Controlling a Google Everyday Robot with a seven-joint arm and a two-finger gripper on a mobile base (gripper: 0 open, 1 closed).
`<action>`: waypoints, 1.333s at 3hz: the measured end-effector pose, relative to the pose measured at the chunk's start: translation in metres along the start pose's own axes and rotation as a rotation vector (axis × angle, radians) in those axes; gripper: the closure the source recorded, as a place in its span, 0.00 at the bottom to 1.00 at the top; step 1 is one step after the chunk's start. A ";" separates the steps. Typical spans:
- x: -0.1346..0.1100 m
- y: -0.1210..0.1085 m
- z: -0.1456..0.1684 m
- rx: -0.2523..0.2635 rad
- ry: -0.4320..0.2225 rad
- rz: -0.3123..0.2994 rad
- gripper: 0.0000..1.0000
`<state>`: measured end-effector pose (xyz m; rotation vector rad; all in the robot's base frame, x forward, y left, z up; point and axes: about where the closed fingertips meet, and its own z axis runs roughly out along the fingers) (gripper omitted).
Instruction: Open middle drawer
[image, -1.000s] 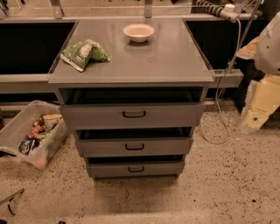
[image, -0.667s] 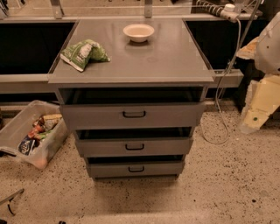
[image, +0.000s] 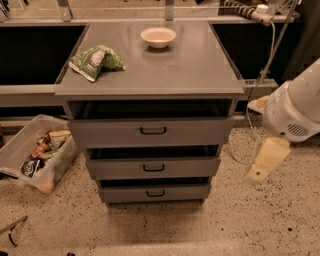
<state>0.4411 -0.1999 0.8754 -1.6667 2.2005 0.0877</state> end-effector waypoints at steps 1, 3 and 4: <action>0.012 0.013 0.079 -0.042 -0.069 0.024 0.00; 0.023 0.001 0.160 -0.018 -0.170 0.097 0.00; 0.023 0.001 0.160 -0.018 -0.170 0.097 0.00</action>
Offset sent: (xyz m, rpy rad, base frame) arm 0.0536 0.0287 -0.2426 0.3156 0.0101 -0.1093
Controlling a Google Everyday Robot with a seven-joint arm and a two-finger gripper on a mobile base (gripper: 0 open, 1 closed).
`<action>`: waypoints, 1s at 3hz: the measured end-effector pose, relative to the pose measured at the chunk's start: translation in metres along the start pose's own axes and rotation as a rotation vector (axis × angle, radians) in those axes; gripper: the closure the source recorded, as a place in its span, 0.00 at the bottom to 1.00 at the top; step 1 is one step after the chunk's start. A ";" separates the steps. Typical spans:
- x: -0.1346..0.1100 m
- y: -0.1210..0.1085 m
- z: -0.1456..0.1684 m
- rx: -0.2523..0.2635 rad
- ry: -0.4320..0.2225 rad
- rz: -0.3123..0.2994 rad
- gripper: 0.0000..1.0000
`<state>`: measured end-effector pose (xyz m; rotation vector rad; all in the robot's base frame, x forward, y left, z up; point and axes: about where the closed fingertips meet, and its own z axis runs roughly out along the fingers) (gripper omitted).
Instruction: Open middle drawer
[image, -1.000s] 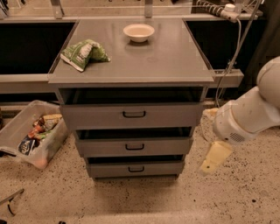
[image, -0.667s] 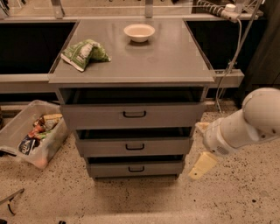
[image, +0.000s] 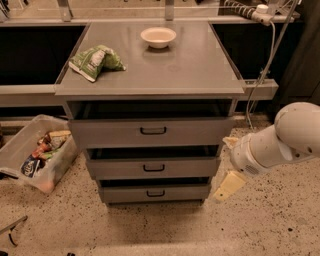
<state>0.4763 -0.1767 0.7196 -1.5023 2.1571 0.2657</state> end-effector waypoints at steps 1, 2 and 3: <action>0.009 0.014 0.035 -0.044 -0.013 -0.017 0.00; 0.020 0.028 0.092 -0.109 -0.025 -0.045 0.00; 0.027 0.031 0.151 -0.140 -0.068 -0.025 0.00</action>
Offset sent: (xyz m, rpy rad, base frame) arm -0.0020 0.0564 -0.1651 0.0710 0.1113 0.1596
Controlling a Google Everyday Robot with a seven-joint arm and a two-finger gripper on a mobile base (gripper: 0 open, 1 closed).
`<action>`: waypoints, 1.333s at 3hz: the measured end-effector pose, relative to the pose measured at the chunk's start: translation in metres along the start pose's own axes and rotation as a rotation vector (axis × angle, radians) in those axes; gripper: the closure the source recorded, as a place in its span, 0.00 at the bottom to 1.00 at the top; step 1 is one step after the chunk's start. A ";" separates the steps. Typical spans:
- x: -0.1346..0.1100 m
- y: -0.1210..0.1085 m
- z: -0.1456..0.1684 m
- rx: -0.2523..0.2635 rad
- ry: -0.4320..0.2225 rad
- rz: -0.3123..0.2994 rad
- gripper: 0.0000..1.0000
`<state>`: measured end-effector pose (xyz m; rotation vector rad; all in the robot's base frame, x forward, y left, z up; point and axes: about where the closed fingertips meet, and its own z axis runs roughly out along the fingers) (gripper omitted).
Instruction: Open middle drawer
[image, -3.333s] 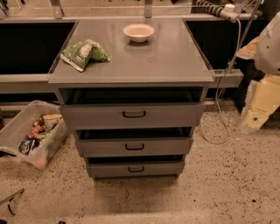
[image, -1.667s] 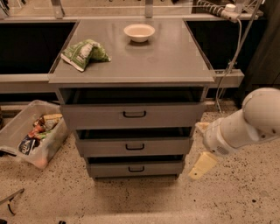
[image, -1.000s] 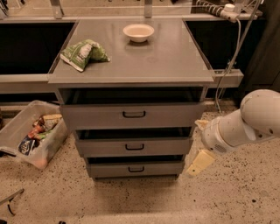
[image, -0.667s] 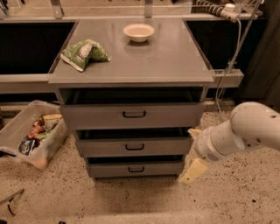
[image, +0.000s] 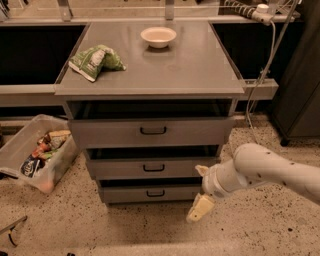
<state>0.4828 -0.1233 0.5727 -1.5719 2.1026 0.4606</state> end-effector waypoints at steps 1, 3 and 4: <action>0.013 -0.026 0.045 0.077 -0.070 0.095 0.00; 0.012 -0.036 0.065 0.083 -0.103 0.080 0.00; -0.006 -0.065 0.094 0.111 -0.152 0.033 0.00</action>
Offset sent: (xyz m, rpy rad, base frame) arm 0.0190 0.0054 -0.0364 0.0539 -0.0066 -0.0887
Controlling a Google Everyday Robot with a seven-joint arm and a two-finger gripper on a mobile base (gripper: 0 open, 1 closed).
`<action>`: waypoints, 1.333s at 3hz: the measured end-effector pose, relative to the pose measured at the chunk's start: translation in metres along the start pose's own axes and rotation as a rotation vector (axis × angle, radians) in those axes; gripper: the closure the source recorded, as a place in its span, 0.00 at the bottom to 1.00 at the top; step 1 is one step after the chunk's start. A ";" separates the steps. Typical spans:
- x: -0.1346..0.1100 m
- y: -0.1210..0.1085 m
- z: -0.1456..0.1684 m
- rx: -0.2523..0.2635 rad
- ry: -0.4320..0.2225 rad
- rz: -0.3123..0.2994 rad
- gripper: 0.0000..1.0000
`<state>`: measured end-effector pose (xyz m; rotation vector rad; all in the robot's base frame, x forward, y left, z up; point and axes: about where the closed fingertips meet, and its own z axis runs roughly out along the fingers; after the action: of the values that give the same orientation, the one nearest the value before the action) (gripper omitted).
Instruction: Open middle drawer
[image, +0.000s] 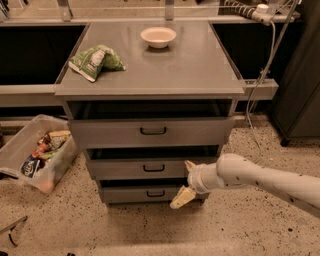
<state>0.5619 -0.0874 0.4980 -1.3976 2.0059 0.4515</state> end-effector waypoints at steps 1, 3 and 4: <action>-0.010 -0.021 0.025 0.028 -0.042 -0.025 0.00; -0.003 -0.045 0.038 0.072 -0.055 -0.028 0.00; -0.001 -0.056 0.042 0.087 -0.055 -0.034 0.00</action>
Offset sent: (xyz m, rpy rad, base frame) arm 0.0620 0.0121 -0.0302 0.0300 -0.0833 -0.0232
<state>0.6267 -0.0823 0.4722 -1.3493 1.9315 0.3789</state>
